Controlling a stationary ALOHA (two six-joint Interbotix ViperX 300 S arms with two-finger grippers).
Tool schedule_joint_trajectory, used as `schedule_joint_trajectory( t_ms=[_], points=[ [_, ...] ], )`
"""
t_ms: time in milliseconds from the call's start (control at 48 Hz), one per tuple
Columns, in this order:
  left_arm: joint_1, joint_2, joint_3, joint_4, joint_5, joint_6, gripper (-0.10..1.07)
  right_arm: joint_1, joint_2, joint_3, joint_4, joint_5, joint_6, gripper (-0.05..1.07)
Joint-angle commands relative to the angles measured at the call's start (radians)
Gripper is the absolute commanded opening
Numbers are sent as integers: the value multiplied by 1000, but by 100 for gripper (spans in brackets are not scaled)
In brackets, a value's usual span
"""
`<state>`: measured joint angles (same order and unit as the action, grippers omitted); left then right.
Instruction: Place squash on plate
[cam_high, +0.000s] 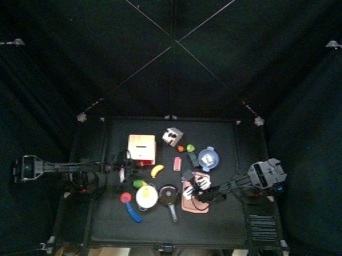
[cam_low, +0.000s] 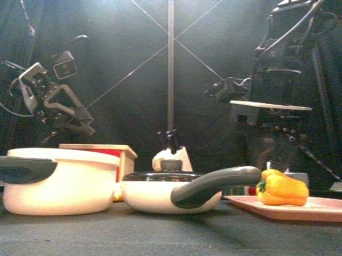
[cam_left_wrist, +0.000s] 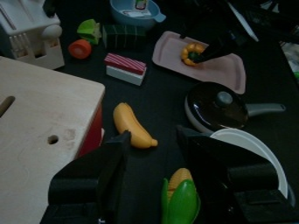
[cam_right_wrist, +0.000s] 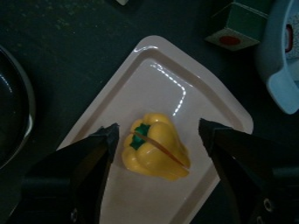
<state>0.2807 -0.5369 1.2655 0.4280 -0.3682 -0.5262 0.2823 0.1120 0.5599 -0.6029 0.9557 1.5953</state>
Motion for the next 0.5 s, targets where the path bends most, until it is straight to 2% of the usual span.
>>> schedule_joint_trajectory(
  t_ms=[0, 479],
  points=[
    [3, 0, -11, -2, -5, 0, 84, 2, -21, -21, -8, 3, -2, 102],
    [2, 0, -11, -2, -5, 0, 84, 2, -41, -32, -12, 6, -2, 102]
  ],
)
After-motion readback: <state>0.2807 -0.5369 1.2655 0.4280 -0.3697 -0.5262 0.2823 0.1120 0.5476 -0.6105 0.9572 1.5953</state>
